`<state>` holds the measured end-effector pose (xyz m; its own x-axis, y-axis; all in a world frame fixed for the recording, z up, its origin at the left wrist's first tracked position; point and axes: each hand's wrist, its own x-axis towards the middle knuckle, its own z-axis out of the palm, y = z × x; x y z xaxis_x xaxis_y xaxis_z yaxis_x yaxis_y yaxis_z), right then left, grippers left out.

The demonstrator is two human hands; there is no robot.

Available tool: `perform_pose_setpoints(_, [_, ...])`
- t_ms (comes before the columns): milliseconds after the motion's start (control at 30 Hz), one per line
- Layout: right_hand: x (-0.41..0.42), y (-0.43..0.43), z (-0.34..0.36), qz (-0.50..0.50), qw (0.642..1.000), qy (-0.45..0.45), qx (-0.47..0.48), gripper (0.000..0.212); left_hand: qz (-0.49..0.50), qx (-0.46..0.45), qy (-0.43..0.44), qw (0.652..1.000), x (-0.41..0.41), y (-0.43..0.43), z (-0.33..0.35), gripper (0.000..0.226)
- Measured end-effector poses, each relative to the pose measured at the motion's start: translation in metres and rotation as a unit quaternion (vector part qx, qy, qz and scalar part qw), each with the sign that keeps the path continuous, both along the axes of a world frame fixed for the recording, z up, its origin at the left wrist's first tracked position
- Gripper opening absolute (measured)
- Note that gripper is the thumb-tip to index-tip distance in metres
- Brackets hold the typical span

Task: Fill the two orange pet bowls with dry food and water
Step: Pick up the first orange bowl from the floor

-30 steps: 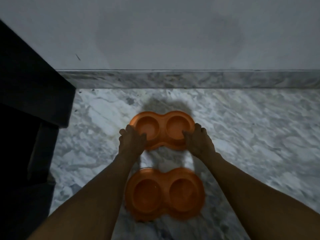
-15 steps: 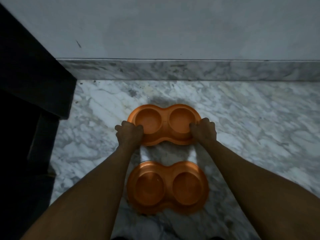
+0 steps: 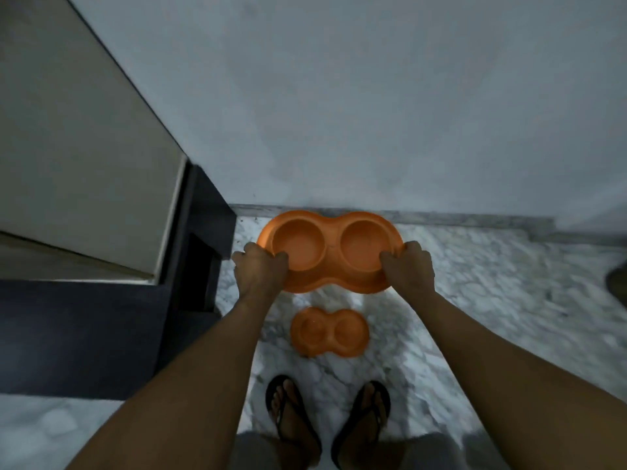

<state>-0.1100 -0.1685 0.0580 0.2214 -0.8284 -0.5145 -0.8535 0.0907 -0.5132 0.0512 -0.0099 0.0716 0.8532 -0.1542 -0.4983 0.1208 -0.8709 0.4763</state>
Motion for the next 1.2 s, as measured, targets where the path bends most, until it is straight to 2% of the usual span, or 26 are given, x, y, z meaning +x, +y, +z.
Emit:
perform_pose_setpoints(133, [-0.007,0.015,0.133,0.015,0.999,-0.004,-0.034,0.047,0.018,-0.031,-0.021,0.999,-0.01,0.022,0.135,0.053])
perform_pose_setpoints(267, [-0.009,0.029,0.233,0.04,0.996,-0.045,-0.068,0.046,0.052,-0.057,-0.055,0.995,-0.022,0.049,0.234,0.056])
perform_pose_setpoints(467, [0.008,0.052,0.32,0.132,0.981,-0.105,-0.098,0.052,0.149,-0.109,-0.097,0.978,-0.045,0.102,0.317,0.051])
perform_pose_setpoints(700, [0.054,0.133,0.373,0.269,0.945,-0.162,-0.092,0.047,0.273,-0.107,-0.146,0.945,-0.065,0.215,0.366,0.058])
perform_pose_setpoints(900, [0.098,0.257,0.397,0.388,0.895,-0.209,-0.069,0.044,0.38,-0.103,-0.177,0.902,-0.067,0.348,0.385,0.057])
perform_pose_setpoints(1100, [0.156,0.397,0.408,0.441,0.865,-0.234,-0.049,0.044,0.445,-0.096,-0.192,0.869,-0.04,0.49,0.387,0.048])
perform_pose_setpoints(1200, [0.187,0.465,0.41,0.455,0.855,-0.245,-0.042,0.045,0.457,-0.085,-0.192,0.864,-0.014,0.555,0.386,0.044])
